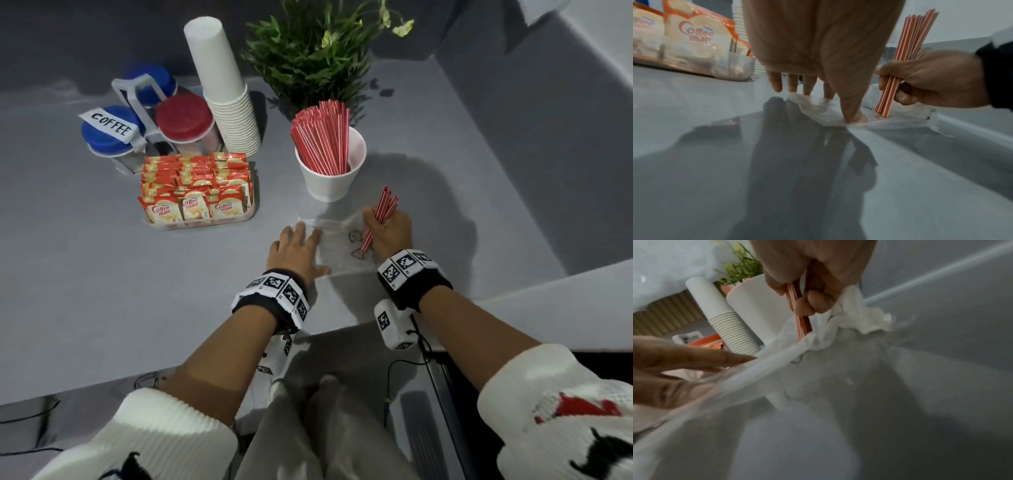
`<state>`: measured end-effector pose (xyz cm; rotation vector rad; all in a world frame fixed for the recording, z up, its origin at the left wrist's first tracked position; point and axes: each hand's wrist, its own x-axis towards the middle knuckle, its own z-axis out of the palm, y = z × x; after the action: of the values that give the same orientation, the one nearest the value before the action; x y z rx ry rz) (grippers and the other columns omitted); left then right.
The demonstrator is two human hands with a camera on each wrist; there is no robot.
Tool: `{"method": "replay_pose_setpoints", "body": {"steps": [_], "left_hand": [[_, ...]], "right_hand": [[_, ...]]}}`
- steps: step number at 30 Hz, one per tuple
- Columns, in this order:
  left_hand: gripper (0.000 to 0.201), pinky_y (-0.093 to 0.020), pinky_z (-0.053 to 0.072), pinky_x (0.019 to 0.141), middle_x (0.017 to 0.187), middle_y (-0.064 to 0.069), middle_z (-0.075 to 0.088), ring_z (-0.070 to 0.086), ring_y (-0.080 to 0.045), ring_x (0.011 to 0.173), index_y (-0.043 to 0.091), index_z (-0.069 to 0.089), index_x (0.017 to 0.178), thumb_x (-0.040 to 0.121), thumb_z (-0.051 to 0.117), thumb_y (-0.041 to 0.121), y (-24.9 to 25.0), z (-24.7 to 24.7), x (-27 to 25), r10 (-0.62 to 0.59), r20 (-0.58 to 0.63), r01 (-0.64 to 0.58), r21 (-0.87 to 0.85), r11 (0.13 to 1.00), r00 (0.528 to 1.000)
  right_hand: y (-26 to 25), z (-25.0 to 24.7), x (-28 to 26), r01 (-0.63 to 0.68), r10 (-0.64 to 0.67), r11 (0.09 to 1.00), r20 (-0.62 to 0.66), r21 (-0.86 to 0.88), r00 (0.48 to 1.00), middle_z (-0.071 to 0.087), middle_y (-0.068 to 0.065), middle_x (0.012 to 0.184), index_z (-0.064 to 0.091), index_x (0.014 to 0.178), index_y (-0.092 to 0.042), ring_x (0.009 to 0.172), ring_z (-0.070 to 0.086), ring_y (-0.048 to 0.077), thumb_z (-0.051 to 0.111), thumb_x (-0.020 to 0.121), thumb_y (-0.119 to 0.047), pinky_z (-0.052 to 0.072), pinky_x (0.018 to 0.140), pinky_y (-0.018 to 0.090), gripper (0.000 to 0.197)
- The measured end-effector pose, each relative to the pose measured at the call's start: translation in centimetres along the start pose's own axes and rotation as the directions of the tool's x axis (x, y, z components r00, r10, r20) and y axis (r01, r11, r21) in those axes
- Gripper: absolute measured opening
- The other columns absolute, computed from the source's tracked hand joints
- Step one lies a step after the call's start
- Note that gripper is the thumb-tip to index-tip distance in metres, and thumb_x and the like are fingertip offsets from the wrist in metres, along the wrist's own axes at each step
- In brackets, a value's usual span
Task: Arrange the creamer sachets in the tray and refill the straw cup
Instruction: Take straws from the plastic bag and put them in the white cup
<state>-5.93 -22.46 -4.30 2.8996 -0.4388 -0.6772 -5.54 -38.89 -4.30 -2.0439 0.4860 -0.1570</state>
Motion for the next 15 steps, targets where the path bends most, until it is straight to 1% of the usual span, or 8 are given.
{"method": "replay_pose_setpoints", "body": {"steps": [2,5,7,8,9,12,14,15], "left_hand": [[0.078,-0.046,0.024,0.112,0.155,-0.007,0.011,0.014,-0.031,0.141,0.026,0.017,0.145,0.083,0.059,0.047,0.8,-0.2,0.6,-0.006,-0.01,0.006,-0.041,0.999,1.0],[0.079,-0.046,0.027,0.11,0.154,-0.007,0.011,0.015,-0.032,0.14,0.025,0.019,0.145,0.082,0.061,0.047,1.6,-0.3,1.4,-0.026,-0.008,0.025,-0.093,0.995,1.0],[0.079,-0.047,0.03,0.108,0.153,-0.007,0.013,0.018,-0.032,0.138,0.025,0.021,0.144,0.08,0.063,0.046,1.8,-0.2,1.8,-0.036,-0.009,0.034,-0.107,0.994,0.999],[0.079,-0.047,0.032,0.107,0.152,-0.007,0.014,0.019,-0.032,0.137,0.025,0.022,0.144,0.08,0.063,0.046,2.0,-0.2,1.8,-0.038,-0.015,0.037,-0.111,0.993,0.999],[0.079,-0.046,0.033,0.106,0.151,-0.007,0.016,0.021,-0.032,0.135,0.025,0.023,0.143,0.079,0.064,0.046,2.0,-0.2,1.9,-0.041,-0.022,0.038,-0.115,0.993,0.999],[0.078,-0.045,0.035,0.105,0.149,-0.006,0.019,0.023,-0.032,0.133,0.025,0.025,0.142,0.079,0.065,0.045,2.0,-0.3,2.0,-0.044,-0.021,0.04,-0.146,0.989,0.999],[0.076,-0.045,0.035,0.104,0.148,-0.007,0.02,0.024,-0.031,0.132,0.025,0.026,0.141,0.079,0.065,0.044,1.8,-0.6,2.1,-0.032,0.003,0.032,-0.164,0.986,0.999],[0.073,-0.045,0.035,0.103,0.147,-0.007,0.022,0.025,-0.031,0.131,0.025,0.028,0.14,0.08,0.064,0.045,1.7,-1.0,2.1,-0.022,0.013,0.024,-0.167,0.986,1.0]], "right_hand": [[-0.3,-0.5,0.3,0.019,-0.018,0.999,0.028,-0.04,0.999,0.061,0.021,0.079,0.054,0.074,-0.002,0.081,0.062,0.036,0.059,0.087,-0.019,0.05,0.08,0.047,0.022],[-0.4,-1.0,0.5,0.057,-0.046,0.99,0.092,-0.128,0.995,0.066,0.021,0.087,0.062,0.082,0.003,0.087,0.062,0.031,0.061,0.086,-0.015,0.047,0.084,0.035,0.019],[-0.1,-1.0,0.6,0.031,-0.01,0.985,0.123,-0.17,0.992,0.067,0.021,0.087,0.063,0.084,0.004,0.083,0.062,0.028,0.061,0.083,-0.014,0.043,0.076,0.024,0.017],[0.0,-1.0,0.7,0.015,0.01,0.983,0.134,-0.184,0.991,0.067,0.021,0.087,0.063,0.084,0.004,0.082,0.061,0.027,0.061,0.082,-0.013,0.042,0.072,0.023,0.017],[0.1,-0.9,0.7,0.001,0.027,0.982,0.143,-0.19,0.989,0.066,0.02,0.087,0.063,0.085,0.004,0.082,0.062,0.028,0.062,0.082,-0.013,0.043,0.072,0.024,0.017],[-0.1,-0.9,0.8,0.002,0.024,0.983,0.138,-0.182,0.99,0.066,0.021,0.085,0.062,0.084,0.004,0.08,0.062,0.028,0.062,0.082,-0.013,0.049,0.077,0.03,0.017],[-0.5,-0.9,1.0,-0.001,0.02,0.989,0.121,-0.151,0.992,0.065,0.02,0.081,0.061,0.081,0.004,0.072,0.061,0.025,0.062,0.082,-0.011,0.051,0.076,0.033,0.016],[-0.9,-1.0,1.1,-0.013,0.026,0.994,0.108,-0.112,0.994,0.064,0.017,0.075,0.061,0.081,0.004,0.064,0.062,0.02,0.061,0.081,-0.01,0.053,0.074,0.033,0.014]]}}
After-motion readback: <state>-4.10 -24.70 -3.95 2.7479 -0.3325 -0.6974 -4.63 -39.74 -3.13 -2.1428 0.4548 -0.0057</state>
